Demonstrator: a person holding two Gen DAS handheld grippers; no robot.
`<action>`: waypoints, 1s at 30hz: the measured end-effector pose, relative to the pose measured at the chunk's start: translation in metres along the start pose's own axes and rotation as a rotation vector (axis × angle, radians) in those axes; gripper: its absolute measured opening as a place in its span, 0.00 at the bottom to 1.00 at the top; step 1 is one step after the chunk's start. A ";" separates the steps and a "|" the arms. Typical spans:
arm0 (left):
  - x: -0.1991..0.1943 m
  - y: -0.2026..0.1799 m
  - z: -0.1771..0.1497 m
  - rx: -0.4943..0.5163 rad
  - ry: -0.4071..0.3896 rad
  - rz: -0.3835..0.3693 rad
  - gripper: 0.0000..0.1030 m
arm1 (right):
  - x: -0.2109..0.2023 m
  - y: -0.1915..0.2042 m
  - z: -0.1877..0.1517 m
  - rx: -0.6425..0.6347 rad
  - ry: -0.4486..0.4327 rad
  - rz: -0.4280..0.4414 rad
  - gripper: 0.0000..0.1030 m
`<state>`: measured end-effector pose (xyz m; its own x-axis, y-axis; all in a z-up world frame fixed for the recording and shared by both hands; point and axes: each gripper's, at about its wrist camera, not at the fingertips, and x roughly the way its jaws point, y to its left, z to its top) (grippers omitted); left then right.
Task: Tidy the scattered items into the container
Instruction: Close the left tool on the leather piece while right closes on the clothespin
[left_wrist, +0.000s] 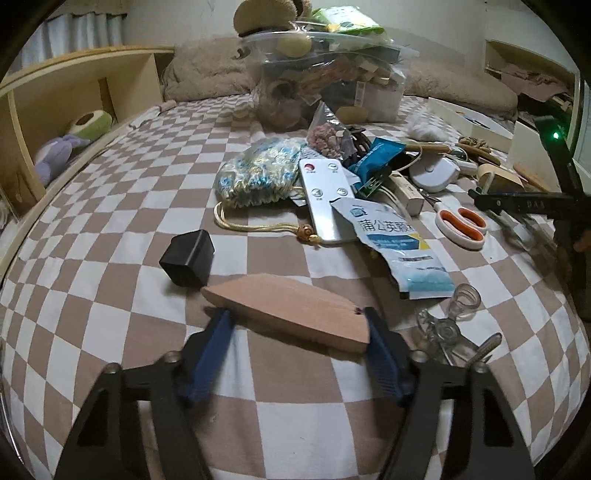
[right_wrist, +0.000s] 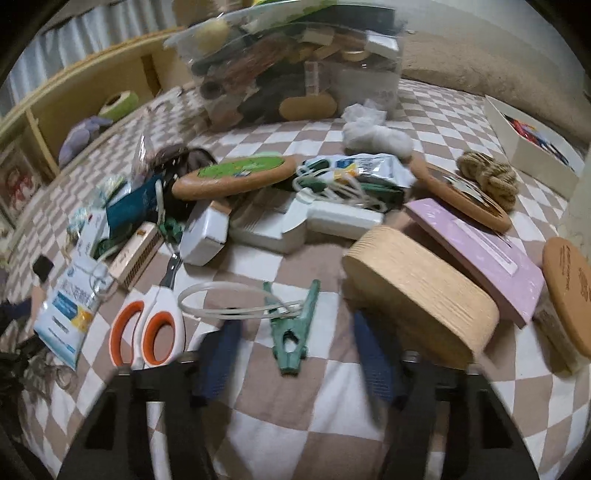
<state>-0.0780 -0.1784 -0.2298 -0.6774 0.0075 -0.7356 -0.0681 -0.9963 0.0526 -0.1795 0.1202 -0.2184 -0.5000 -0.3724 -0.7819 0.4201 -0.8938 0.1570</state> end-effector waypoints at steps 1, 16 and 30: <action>-0.001 -0.001 0.000 0.005 -0.003 0.001 0.61 | -0.001 -0.003 0.000 0.013 -0.003 0.009 0.32; -0.001 0.007 0.004 -0.029 0.029 -0.067 0.84 | -0.019 0.005 -0.018 -0.008 -0.002 0.047 0.24; 0.016 0.016 0.023 0.176 0.159 -0.156 0.95 | -0.028 0.008 -0.036 -0.016 -0.004 0.037 0.24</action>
<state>-0.1063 -0.1921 -0.2253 -0.5262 0.1320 -0.8401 -0.2975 -0.9540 0.0365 -0.1352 0.1321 -0.2170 -0.4869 -0.4062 -0.7733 0.4502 -0.8753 0.1763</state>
